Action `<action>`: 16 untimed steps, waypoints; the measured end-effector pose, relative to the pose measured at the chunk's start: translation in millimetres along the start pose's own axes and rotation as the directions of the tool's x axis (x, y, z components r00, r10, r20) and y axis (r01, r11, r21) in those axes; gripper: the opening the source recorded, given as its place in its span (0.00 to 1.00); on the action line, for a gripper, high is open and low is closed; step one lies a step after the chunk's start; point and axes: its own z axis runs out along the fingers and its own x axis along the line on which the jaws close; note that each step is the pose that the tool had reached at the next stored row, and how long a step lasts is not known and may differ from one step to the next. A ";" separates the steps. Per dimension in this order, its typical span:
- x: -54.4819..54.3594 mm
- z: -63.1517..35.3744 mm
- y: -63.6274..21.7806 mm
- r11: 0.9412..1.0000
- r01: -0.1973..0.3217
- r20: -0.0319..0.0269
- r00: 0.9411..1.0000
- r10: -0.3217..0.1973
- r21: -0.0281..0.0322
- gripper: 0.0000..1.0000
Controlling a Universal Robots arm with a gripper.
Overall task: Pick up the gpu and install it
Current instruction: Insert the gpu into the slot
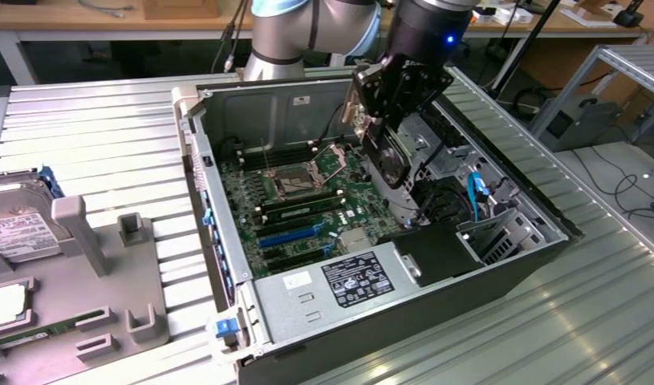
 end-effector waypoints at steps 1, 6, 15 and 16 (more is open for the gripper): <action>0.0 0.0 0.0 1.000 0.014 0.000 1.000 -0.014 0.000 0.27; 0.0 0.0 0.0 0.989 0.149 -0.004 0.989 -0.149 0.003 0.27; 0.0 0.0 0.0 0.956 0.293 -0.008 0.956 -0.293 0.005 0.27; 0.0 0.0 0.0 0.951 0.308 -0.009 0.951 -0.308 0.005 0.27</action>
